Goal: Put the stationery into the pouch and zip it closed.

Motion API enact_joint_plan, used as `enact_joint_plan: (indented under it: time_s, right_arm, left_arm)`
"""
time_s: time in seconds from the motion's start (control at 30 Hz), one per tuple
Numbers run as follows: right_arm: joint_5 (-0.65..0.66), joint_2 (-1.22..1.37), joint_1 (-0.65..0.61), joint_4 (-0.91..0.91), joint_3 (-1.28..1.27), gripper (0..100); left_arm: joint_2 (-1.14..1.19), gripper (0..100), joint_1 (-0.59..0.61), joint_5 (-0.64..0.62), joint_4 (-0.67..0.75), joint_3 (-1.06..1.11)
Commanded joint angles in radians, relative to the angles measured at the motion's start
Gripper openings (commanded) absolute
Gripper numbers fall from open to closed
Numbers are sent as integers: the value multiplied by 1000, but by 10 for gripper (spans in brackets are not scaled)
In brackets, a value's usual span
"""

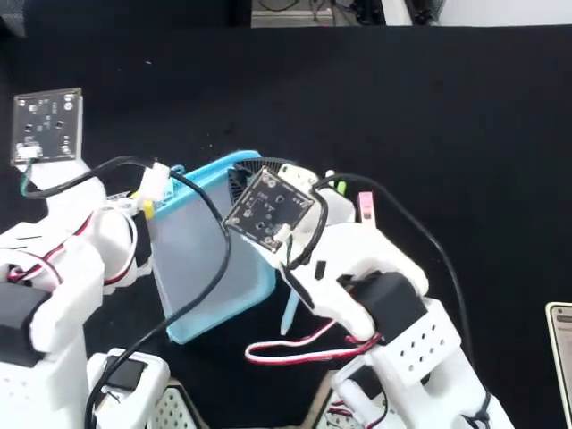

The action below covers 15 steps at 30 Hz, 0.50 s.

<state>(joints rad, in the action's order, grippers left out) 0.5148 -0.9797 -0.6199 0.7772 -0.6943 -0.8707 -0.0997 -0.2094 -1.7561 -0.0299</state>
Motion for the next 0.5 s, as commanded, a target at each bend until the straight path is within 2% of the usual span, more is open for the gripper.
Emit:
enact_joint_plan:
  time_s: [0.0,0.17,0.23,0.37,0.4,0.47]
  right_arm:
    - [3,4,-20,-12,22,11]
    - [-15,1,29,11,27,32]
    - [-152,-13,103,9,73,83]
    - [-557,-47,305,54,156,220]
    - [-597,-45,331,91,157,246]
    - [-568,-16,322,190,148,255]
  left_arm:
    - [-2,30,-10,-9,-5,2]
    - [-2,30,-12,-9,-5,2]
    - [-2,30,-12,-9,-5,2]
    - [-2,30,-12,-9,-5,2]
    - [-2,30,-12,-9,-5,1]
    - [-2,30,-12,-2,-5,1]
